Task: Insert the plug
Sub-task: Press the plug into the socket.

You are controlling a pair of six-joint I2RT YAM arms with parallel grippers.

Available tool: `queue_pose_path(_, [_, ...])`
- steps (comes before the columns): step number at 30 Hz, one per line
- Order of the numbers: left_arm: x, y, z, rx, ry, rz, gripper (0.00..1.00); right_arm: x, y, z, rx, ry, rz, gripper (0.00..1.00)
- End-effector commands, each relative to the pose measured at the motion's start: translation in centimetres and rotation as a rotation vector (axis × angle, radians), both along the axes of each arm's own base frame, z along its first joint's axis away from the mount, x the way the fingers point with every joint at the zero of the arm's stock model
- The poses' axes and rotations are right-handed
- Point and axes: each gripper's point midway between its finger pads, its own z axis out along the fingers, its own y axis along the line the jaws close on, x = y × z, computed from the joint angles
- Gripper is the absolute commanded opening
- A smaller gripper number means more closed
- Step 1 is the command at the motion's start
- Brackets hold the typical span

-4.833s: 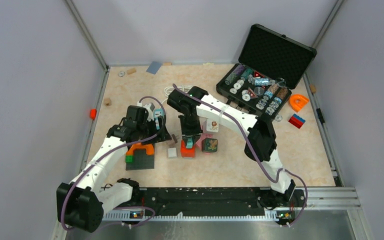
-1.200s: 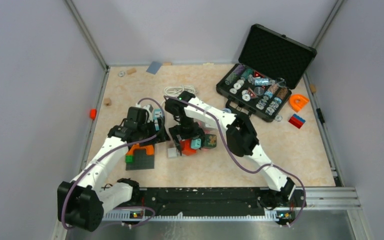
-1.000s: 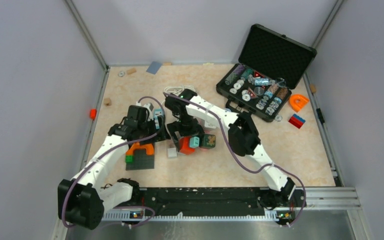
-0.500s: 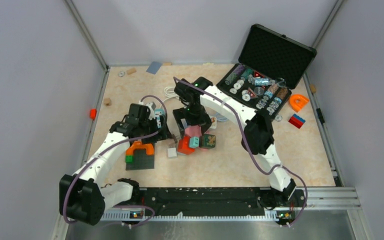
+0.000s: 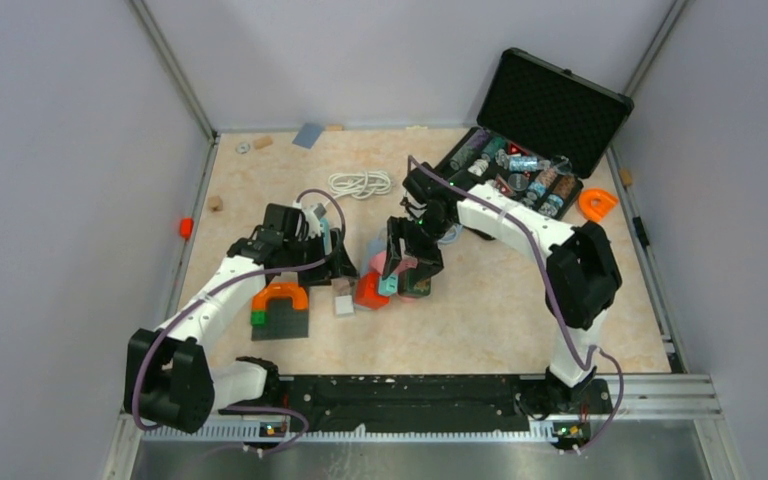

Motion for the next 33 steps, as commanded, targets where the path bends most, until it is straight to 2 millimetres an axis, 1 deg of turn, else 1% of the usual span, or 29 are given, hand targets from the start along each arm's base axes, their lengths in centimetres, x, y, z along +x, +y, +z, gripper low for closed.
queue_pose_path(1, [1.0,-0.8,1.3,-0.046,-0.065,-0.035,0.82,1.1,2.9,1.9,0.146,-0.041,-0.014,0.65])
queue_pose_path(4, [1.0,-0.8,1.2,-0.044,-0.066,-0.035,0.82,1.6,3.2,1.5,0.142,-0.044,-0.02,0.62])
queue_pose_path(6, [0.8,-0.7,1.1,-0.041,-0.062,-0.034,0.82,1.8,3.5,1.2,0.139,-0.035,-0.021,0.56])
queue_pose_path(8, [0.8,-0.7,1.2,-0.039,-0.066,-0.033,0.82,1.8,3.6,0.8,0.127,-0.03,-0.018,0.52])
queue_pose_path(16, [0.8,-0.4,1.1,-0.025,-0.078,-0.026,0.82,1.2,3.1,-0.7,0.012,-0.03,0.03,0.5])
queue_pose_path(17, [0.8,-0.3,1.1,-0.024,-0.078,-0.025,0.82,1.1,3.2,-0.9,0.003,-0.03,0.036,0.47])
queue_pose_path(20, [0.8,-0.4,1.0,-0.025,-0.076,-0.024,0.82,1.0,3.4,-1.1,-0.01,-0.03,0.047,0.45])
queue_pose_path(22, [0.9,-0.4,1.0,-0.025,-0.077,-0.023,0.82,0.9,3.8,-1.2,-0.011,-0.032,0.051,0.41])
queue_pose_path(24, [0.9,-0.4,1.1,-0.026,-0.079,-0.024,0.82,0.6,4.1,-1.5,-0.013,-0.029,0.057,0.34])
queue_pose_path(27, [1.1,-0.3,1.3,-0.023,-0.086,-0.02,0.82,0.4,4.2,-2.0,-0.036,-0.028,0.064,0.17])
queue_pose_path(29, [1.3,-0.3,1.6,-0.023,-0.093,-0.015,0.82,0.3,4.2,-2.2,-0.054,-0.033,0.071,0.03])
queue_pose_path(30, [1.4,-0.4,1.7,-0.023,-0.097,-0.013,0.82,0.2,4.2,-2.4,-0.064,-0.032,0.075,0.0])
queue_pose_path(33, [1.7,-0.3,1.9,-0.021,-0.105,-0.006,0.82,0.2,4.2,-3.1,-0.1,-0.039,0.089,0.0])
